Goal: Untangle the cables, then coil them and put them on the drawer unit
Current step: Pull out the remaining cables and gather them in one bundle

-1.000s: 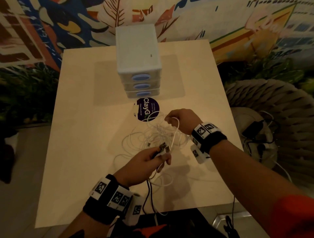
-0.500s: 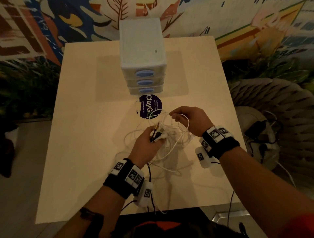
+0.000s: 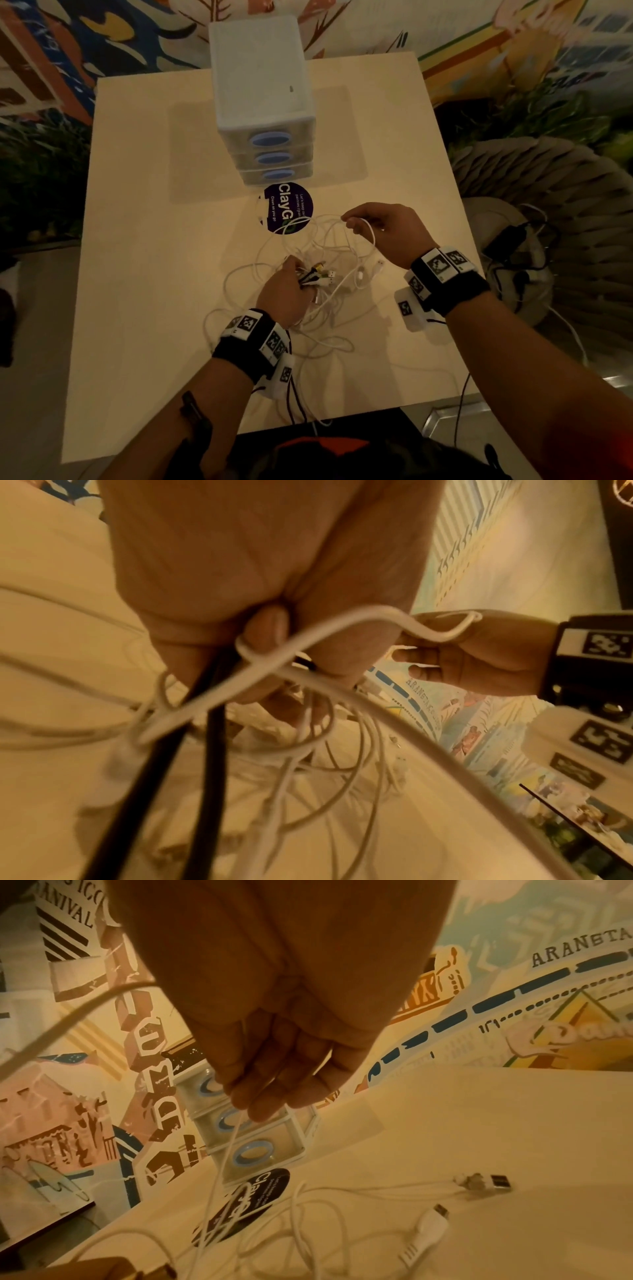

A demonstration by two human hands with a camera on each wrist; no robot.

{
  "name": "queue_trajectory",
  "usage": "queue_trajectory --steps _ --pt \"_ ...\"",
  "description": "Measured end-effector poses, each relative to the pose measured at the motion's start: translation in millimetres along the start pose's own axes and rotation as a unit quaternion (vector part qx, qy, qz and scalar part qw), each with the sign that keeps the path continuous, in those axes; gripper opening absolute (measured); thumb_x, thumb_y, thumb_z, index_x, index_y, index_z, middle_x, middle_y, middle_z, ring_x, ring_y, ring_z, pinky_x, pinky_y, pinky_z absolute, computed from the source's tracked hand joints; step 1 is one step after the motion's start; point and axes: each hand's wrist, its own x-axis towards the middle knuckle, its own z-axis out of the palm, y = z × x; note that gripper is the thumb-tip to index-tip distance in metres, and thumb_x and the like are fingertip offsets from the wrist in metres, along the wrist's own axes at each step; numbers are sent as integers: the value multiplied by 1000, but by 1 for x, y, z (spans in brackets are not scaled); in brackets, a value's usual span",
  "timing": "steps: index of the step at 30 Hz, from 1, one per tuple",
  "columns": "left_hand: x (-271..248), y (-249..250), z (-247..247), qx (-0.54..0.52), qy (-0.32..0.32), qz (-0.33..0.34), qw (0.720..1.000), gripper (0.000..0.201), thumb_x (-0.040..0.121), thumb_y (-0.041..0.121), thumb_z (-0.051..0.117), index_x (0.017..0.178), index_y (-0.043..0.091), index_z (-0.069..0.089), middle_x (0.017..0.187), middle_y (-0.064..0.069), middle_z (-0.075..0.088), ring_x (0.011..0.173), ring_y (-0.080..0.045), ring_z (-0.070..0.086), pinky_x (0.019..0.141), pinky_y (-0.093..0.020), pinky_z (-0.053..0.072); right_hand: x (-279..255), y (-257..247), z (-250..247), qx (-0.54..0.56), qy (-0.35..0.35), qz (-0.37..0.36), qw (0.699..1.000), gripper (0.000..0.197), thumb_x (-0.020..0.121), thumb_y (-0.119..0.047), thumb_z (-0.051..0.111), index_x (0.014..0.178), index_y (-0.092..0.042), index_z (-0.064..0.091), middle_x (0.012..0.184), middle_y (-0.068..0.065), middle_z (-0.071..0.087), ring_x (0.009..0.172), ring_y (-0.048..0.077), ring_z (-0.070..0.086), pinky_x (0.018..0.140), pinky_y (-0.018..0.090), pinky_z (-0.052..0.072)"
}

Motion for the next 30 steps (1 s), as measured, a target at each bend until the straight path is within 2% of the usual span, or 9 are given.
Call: queue_trajectory --steps 2,4,6,11,17,21,25,27,30 --pt "-1 0 -3 -31 -1 -2 1000 20 93 16 61 105 18 45 83 -4 65 72 -30 63 61 -39 48 -2 2 -4 5 9 6 1000 15 97 -35 66 103 -28 78 93 -15 75 90 6 71 88 41 57" --pt "-4 3 -7 -89 -1 -11 996 17 95 8 56 106 16 45 84 -7 68 68 -23 66 61 -34 54 -3 6 -8 9 18 9 1000 15 98 -34 66 103 -28 78 94 -14 76 90 6 71 87 41 57" --pt "-5 4 -12 -133 5 -22 991 17 98 2 50 109 14 47 82 -3 66 57 -8 60 49 -20 47 -4 10 -12 5 28 11 1000 16 98 -34 65 104 -28 78 95 -13 76 91 9 71 87 43 57" --pt "-7 -1 -17 -198 21 -13 980 12 103 10 48 113 14 52 83 -5 69 41 1 44 48 -26 35 -7 18 -20 14 57 2 998 15 99 -36 64 106 -30 76 95 -13 76 90 9 72 86 46 57" --pt "-12 -1 -22 -243 30 -7 970 4 105 21 51 109 18 52 86 -10 67 41 -5 44 47 -26 36 -16 16 -26 11 67 -9 998 17 100 -36 63 108 -29 76 95 -12 76 89 10 72 85 47 57" --pt "-18 -2 -26 -265 21 2 964 7 105 14 48 112 13 51 78 -1 64 48 -13 48 46 -28 39 -18 19 -26 19 86 -2 996 14 99 -36 64 106 -31 75 91 -12 76 86 10 72 84 47 57" --pt "-30 8 -32 -317 29 11 948 12 105 1 44 115 1 48 77 -2 62 49 -4 53 44 -18 41 -19 26 -26 38 116 12 993 14 99 -35 64 107 -33 75 93 -11 76 88 12 72 85 48 57" --pt "-32 8 -33 -337 35 18 941 14 105 -3 42 118 -1 48 79 -3 62 55 -12 55 44 -16 41 -19 30 -27 38 123 22 991 14 98 -34 65 108 -32 75 96 -13 76 89 11 72 88 47 57" --pt "-32 1 -32 -317 49 29 947 13 106 1 42 117 2 48 72 7 68 63 -21 42 45 -20 37 -22 36 -28 26 109 27 993 14 97 -32 66 108 -33 75 95 -13 76 89 8 72 90 46 57"
